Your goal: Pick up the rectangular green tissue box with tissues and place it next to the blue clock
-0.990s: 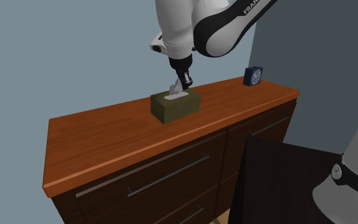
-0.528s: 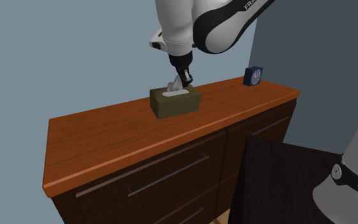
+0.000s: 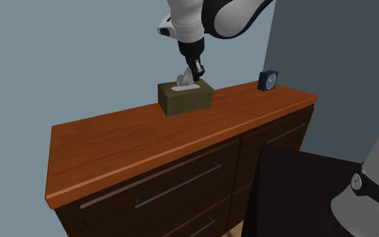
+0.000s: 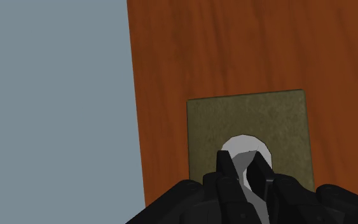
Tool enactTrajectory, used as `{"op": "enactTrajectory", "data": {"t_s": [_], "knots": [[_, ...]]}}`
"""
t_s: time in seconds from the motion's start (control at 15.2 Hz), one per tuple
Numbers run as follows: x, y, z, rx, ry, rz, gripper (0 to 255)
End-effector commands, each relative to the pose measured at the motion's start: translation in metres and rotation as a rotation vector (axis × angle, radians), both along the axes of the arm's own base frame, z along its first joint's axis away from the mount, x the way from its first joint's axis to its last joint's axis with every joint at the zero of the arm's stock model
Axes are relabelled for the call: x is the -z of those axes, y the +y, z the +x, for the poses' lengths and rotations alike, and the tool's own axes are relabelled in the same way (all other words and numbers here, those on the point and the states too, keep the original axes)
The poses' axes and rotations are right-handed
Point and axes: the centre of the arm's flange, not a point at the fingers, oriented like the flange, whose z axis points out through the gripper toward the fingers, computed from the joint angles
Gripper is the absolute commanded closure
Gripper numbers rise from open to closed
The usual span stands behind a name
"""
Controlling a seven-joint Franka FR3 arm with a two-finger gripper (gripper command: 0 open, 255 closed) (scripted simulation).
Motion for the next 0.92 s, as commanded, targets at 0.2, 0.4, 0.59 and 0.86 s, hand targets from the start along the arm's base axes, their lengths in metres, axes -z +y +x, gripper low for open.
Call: {"op": "enactTrajectory", "data": {"t_s": [0.2, 0.4, 0.59, 0.86], "knots": [[-0.026, 0.000, 0.000, 0.000, 0.000, 0.000, 255], [-0.042, 0.000, 0.000, 0.000, 0.000, 0.000, 255], [-0.058, 0.000, 0.000, 0.000, 0.000, 0.000, 255], [-0.079, 0.000, 0.000, 0.000, 0.000, 0.000, 255]]}}
